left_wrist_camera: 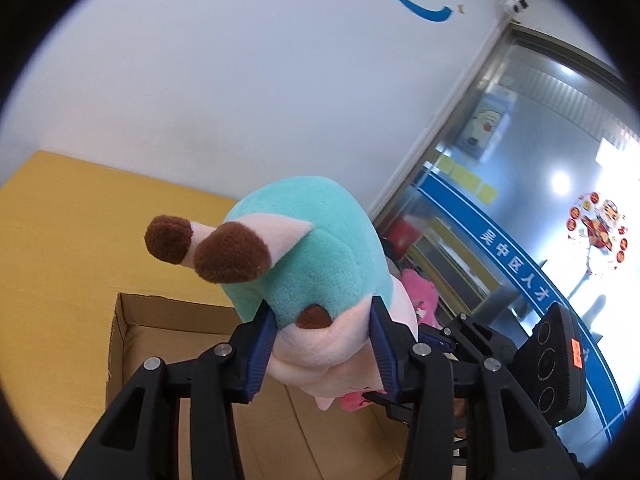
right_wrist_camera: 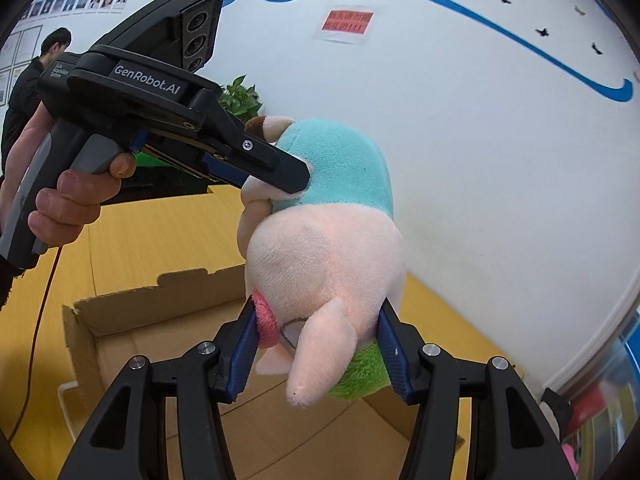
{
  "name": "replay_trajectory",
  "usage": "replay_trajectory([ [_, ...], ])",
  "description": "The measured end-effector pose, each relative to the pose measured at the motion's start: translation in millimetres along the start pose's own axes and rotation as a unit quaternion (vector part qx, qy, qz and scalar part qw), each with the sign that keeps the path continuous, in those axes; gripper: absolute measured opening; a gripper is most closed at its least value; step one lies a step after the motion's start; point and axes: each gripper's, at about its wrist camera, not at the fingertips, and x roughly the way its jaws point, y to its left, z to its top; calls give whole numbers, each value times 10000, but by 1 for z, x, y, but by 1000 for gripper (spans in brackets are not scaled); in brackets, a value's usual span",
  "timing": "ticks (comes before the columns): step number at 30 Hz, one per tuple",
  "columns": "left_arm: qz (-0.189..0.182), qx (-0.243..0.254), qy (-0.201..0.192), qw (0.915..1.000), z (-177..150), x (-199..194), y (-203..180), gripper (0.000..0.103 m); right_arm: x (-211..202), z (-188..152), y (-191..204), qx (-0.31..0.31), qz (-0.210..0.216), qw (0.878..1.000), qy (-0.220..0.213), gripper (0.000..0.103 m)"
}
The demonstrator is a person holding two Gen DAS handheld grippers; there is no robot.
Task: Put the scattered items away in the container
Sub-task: 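Lift the plush pig with both grippers and carry it over the box, then lower the plush pig into the box and open both grippers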
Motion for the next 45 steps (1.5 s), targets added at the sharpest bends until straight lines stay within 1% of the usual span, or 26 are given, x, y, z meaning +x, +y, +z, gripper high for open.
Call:
replay_trajectory([
  [2, 140, -157, 88, 9997, -2, 12, 16, 44, 23, -4, -4, -17, 202, 9997, 147, 60],
  [6, 356, -597, 342, 9970, -16, 35, 55, 43, 65, -19, 1, -86, 538, 9974, 480, 59],
  [9, 511, -1108, 612, 9906, -33, 53, 90, 43, 96, -34, 10, -110, 733, 9945, 739, 59],
  [11, 617, -1281, 703, 9873, -42, 60, 103, 43, 114, -44, 16, -75, 913, 9918, 894, 59],
  [13, 701, -1452, 799, 9837, -53, 66, 114, 42, 128, -51, 20, -92, 1003, 9895, 1036, 59],
  [18, 870, -2030, 1034, 9698, -77, 78, 141, 41, 157, -67, 32, -165, 1212, 9820, 1439, 59],
  [22, 916, -2222, 983, 9657, -84, 79, 145, 39, 166, -70, 34, -245, 1228, 9797, 1566, 58],
  [28, 934, -2543, 806, 9592, -90, 71, 149, 37, 173, -66, 34, -321, 1236, 9778, 1662, 58],
  [32, 1020, -2480, 852, 9596, -95, 67, 151, 37, 175, -68, 40, -390, 1220, 9756, 1782, 59],
  [34, 1077, -2425, 863, 9603, -96, 66, 150, 38, 175, -70, 42, -353, 1188, 9755, 1817, 62],
  [37, 1123, -2392, 762, 9614, -95, 60, 147, 38, 170, -70, 41, -142, 1125, 9790, 1694, 71],
  [39, 1236, -2268, 693, 9636, -93, 53, 144, 40, 166, -69, 37, 108, 1098, 9803, 1640, 82],
  [41, 1250, -2100, 701, 9671, -92, 48, 140, 41, 160, -68, 35, 199, 963, 9815, 1642, 86],
  [43, 1173, -2057, 656, 9693, -90, 44, 132, 48, 156, -69, 36, 194, 911, 9813, 1682, 87],
  [44, 1155, -2056, 604, 9699, -90, 38, 129, 55, 152, -69, 40, 154, 873, 9813, 1709, 88],
  [45, 1155, -2025, 560, 9708, -89, 33, 125, 59, 141, -64, 61, 110, 835, 9813, 1728, 89],
])
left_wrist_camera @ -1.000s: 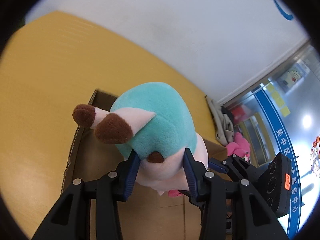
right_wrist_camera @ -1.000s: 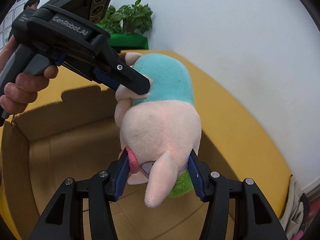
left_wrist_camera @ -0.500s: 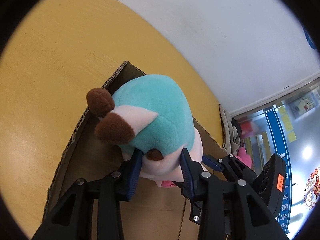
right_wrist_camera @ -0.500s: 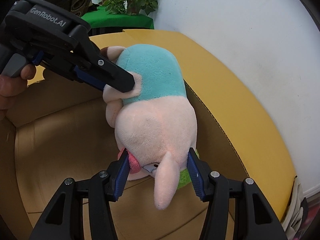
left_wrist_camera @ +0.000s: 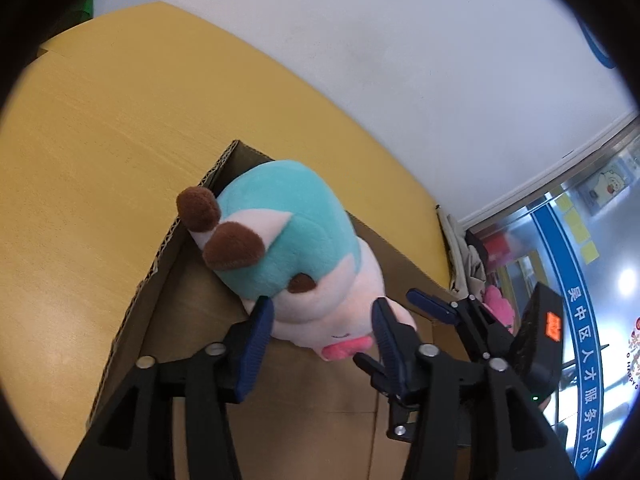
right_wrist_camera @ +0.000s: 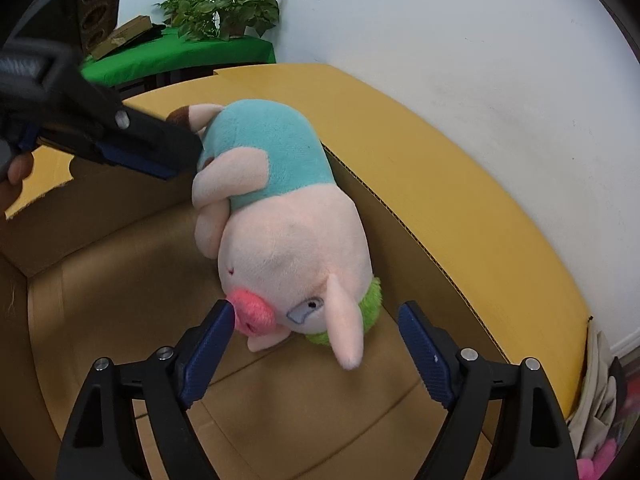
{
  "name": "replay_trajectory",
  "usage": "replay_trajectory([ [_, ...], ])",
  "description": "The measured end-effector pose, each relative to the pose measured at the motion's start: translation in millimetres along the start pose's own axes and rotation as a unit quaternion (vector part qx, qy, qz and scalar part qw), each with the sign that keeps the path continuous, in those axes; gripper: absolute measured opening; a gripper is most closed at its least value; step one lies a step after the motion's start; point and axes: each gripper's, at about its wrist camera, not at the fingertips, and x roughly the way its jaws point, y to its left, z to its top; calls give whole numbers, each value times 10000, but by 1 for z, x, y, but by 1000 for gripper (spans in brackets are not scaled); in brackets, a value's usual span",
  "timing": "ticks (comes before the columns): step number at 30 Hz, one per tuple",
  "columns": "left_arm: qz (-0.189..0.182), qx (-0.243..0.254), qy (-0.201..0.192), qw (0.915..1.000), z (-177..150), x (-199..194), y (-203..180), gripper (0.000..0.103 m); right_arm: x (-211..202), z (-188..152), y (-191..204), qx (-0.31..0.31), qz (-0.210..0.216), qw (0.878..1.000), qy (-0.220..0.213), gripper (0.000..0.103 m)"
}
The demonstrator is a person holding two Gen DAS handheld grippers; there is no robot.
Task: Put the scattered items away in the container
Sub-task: 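Lower the plush pig into the box and open both grippers, then move both tools back toward the black sunglasses on the table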
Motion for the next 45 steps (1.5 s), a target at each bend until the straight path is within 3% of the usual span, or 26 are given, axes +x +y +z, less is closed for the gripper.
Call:
replay_trajectory([
  [5, 232, 626, -321, 9973, -15, -46, -25, 60, -49, -5, 28, 10, -231, 9997, -110, 90],
  [7, 382, 933, -571, 9933, -28, -74, -38, 61, -73, -16, 7, 152, -346, 9989, -279, 90],
  [9, 655, 1313, -882, 9852, -47, -95, -58, 77, -111, -34, 11, 449, -571, 9960, -512, 92],
  [11, 1220, 1863, -1369, 9652, -78, -118, -82, 82, -142, -41, 4, 764, -944, 9897, -755, 97],
  [13, 1742, 2445, -1696, 9387, -115, -130, -102, 82, -165, -46, -7, 1044, -1212, 9824, -961, 102],
  [15, 1996, 2995, -1733, 9167, -154, -131, -116, 82, -192, -69, 6, 1312, -1342, 9759, -1118, 103],
  [16, 2046, 3127, -1689, 9120, -169, -130, -119, 82, -205, -87, 10, 1480, -1320, 9734, -1145, 103],
  [19, 1886, 3177, -1518, 9168, -207, -124, -122, 82, -227, -132, 33, 2212, -1111, 9623, -1130, 103],
  [23, 1711, 3172, -1233, 9246, -238, -101, -123, 82, -220, -173, 65, 2830, -1435, 9429, -1016, 103],
  [26, 1635, 3149, -1135, 9280, -255, -91, -122, 82, -218, -189, 78, 3000, -1415, 9384, -975, 103],
  [30, 1592, 3033, -1096, 9331, -266, -90, -119, 82, -219, -199, 82, 3016, -1587, 9358, -903, 103],
  [38, 1320, 2840, -1084, 9435, -257, -74, -108, 82, -202, -209, 76, 3169, -1626, 9304, -870, 103],
  [43, 1055, 2625, -1038, 9535, -260, -67, -96, 82, -190, -216, 78, 3001, -1561, 9374, -830, 103],
  [45, 1000, 2698, -1036, 9521, -264, -66, -94, 82, -186, -223, 79, 2955, -1409, 9416, -793, 103],
])
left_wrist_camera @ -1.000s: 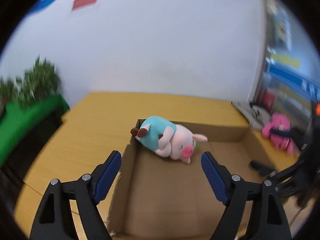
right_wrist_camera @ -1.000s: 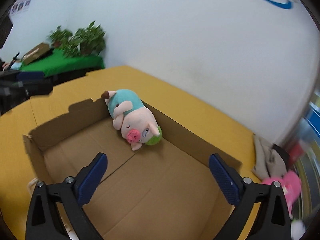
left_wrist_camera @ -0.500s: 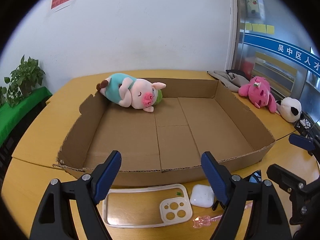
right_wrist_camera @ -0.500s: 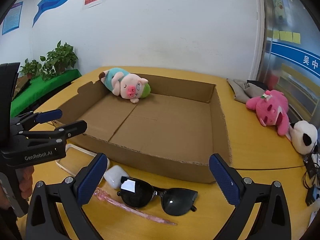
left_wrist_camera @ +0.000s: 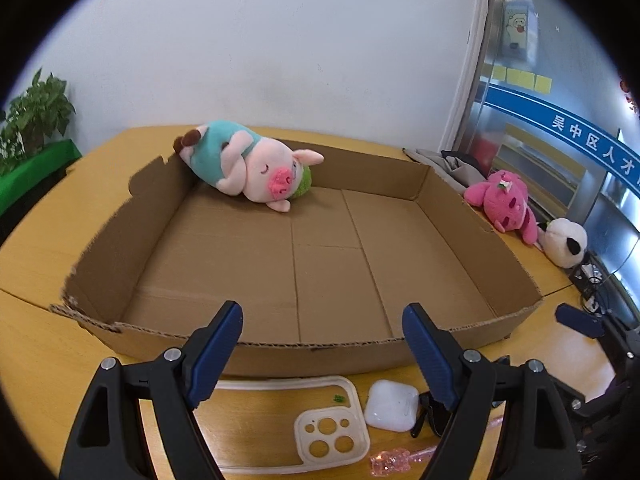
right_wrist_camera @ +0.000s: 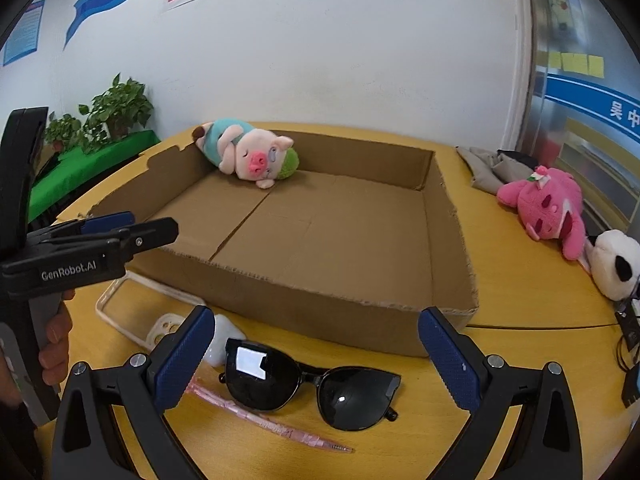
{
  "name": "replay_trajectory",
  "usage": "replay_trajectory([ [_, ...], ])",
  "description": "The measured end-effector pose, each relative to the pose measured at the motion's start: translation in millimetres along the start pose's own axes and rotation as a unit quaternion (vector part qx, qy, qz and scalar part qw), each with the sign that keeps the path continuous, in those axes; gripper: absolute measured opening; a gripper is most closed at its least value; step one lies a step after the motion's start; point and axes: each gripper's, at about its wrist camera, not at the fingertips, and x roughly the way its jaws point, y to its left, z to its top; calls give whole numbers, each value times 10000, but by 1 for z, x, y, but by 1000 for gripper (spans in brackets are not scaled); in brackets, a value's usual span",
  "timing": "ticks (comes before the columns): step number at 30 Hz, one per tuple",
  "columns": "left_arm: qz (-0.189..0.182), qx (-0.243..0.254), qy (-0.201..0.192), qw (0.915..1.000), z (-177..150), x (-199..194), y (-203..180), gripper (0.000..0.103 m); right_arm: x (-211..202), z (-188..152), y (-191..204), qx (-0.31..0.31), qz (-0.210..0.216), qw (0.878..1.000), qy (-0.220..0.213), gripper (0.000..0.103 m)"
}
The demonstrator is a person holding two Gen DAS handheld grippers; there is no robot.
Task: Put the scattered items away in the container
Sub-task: 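Move both tools back toward the black sunglasses on the table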
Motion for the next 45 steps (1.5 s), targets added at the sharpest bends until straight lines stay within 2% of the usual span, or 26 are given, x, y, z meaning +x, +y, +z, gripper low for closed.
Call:
replay_trajectory([
  [3, 70, 344, -30, 9994, -6, -2, -5, 82, 7, -14, -1, -121, 185, 9995, 243, 103],
  [8, -109, 332, -220, 9991, -14, -19, 0, 82, 18, -34, 8, -436, 438, 9964, 579, 103],
  [11, -254, 283, -313, 9988, -24, -26, 6, 82, 26, -37, 8, -324, 518, 9955, 728, 102],
  [13, -429, 273, -132, 9986, -32, -19, 8, 82, 31, -36, 6, -205, 510, 9954, 787, 101],
  [15, -439, 286, 86, 9986, -38, -10, 7, 82, 34, -36, 5, -232, 427, 9957, 784, 99],
  [21, -572, 354, 374, 9970, -47, 5, -3, 82, 30, -35, -10, -682, 351, 9952, 611, 99],
  [24, -669, 373, 467, 9960, -50, 9, -8, 82, 42, -37, -19, -919, 597, 9905, 832, 99],
  [26, -678, 439, 511, 9954, -53, 11, -13, 82, 52, -41, -21, -897, 597, 9889, 1026, 100],
  [28, -670, 508, 564, 9949, -55, 14, -16, 82, 53, -43, -20, -942, 599, 9885, 1023, 99],
  [29, -718, 497, 565, 9946, -55, 14, -16, 82, 52, -44, -17, -1016, 573, 9878, 1034, 94],
  [30, -764, 468, 547, 9945, -55, 14, -15, 82, 50, -45, -15, -1073, 545, 9872, 1046, 83],
  [32, -795, 418, 526, 9946, -55, 14, -13, 82, 50, -50, -14, -1049, 613, 9859, 1149, 72],
  [37, -858, 284, 581, 9942, -53, 17, -9, 82, 41, -53, -6, -1327, 347, 9848, 1066, 72],
  [41, -897, 206, 633, 9937, -53, 20, -7, 82, 43, -50, 1, -1497, 477, 9820, 1052, 74],
  [43, -905, 202, 650, 9936, -53, 21, -7, 82, 45, -50, 1, -1403, 484, 9828, 1103, 69],
  [45, -943, 174, 704, 9929, -54, 23, -6, 82, 43, -51, -1, -1226, 471, 9851, 1111, 69],
])
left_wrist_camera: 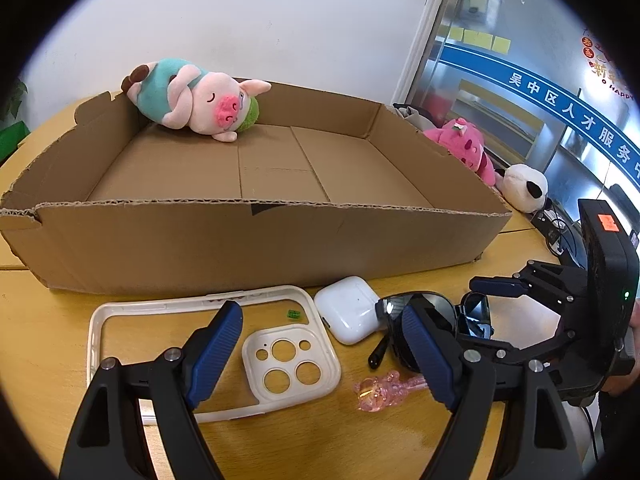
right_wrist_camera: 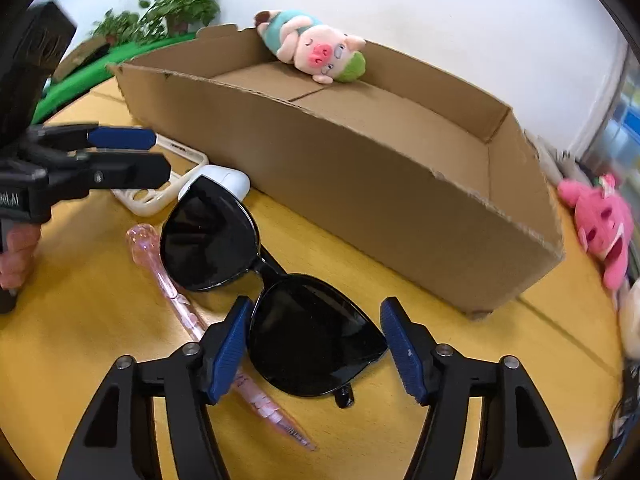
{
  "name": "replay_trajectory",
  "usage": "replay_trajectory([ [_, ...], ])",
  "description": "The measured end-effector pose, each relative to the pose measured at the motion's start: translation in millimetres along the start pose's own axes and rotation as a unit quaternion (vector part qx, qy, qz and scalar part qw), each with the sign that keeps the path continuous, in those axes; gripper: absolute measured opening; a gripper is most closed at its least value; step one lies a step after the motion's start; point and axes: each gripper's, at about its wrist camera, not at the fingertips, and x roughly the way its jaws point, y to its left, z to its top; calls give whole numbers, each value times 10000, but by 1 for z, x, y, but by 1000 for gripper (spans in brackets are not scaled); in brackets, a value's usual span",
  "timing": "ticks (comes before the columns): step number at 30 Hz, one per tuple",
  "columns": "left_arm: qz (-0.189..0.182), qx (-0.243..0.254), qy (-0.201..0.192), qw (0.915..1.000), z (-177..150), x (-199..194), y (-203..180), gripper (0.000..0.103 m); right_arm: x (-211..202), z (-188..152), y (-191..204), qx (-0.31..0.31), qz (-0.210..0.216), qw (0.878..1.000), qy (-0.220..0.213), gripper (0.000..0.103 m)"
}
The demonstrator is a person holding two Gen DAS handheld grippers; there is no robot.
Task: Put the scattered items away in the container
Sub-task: 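Move both tools back toward the black sunglasses on the table, then grasp the black sunglasses with the left gripper while the right gripper grasps them too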
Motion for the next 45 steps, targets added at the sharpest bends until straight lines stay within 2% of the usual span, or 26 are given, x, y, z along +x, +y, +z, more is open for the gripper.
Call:
replay_trajectory([
  [3, 9, -73, 60, 10000, 0, 3, 1, 82, -6, -3, -1, 232, -82, 9997, -12, 65],
  [5, 50, -91, 126, 9999, -1, 4, -1, 82, -13, -4, -7, 612, 39, 9981, -89, 62],
  [6, -29, -140, 165, 9998, -1, 3, -3, 82, -17, -5, -11, 871, 132, 9960, -136, 59],
  [8, -433, -383, 207, 9981, 1, -1, -6, 82, -22, -8, -20, 1362, 273, 9901, -195, 55],
  [10, -961, -654, 265, 9929, 4, -3, -11, 82, -24, -10, -19, 1509, 257, 9880, -199, 55],
  [12, -1265, -863, 444, 9872, 5, 3, -15, 82, -25, -10, -13, 1451, 167, 9891, -159, 55],
  [18, -1732, -1532, 1105, 9666, -9, 34, -24, 82, -33, -17, 0, 1555, 261, 9873, -170, 55],
  [22, -1998, -1835, 1166, 9554, -11, 41, -29, 80, -39, -25, 0, 1788, 472, 9823, -289, 54],
  [23, -2043, -1903, 1162, 9532, -10, 41, -29, 78, -41, -25, 2, 1781, 519, 9821, -321, 51],
  [25, -2100, -2007, 1190, 9494, -10, 43, -29, 67, -44, -25, 7, 1717, 584, 9827, -367, 41],
  [26, -2116, -2041, 1231, 9479, -10, 45, -29, 52, -45, -25, 11, 1637, 598, 9841, -347, 34],
  [27, -2130, -2057, 1273, 9466, -9, 47, -29, 43, -44, -25, 15, 1562, 609, 9854, -299, 34],
  [33, -2141, -1908, 1351, 9484, -10, 48, -33, 41, -32, -30, 27, 1502, 742, 9858, -51, 38],
  [37, -2139, -1817, 1350, 9503, -8, 49, -34, 39, -31, -30, 26, 1530, 808, 9849, -38, 38],
  [39, -2156, -1800, 1342, 9503, -7, 50, -35, 39, -30, -29, 27, 1474, 741, 9863, -17, 34],
  [45, -2085, -1661, 1364, 9541, -2, 50, -42, 39, -32, -29, 25, 1470, 686, 9868, 16, 34],
])
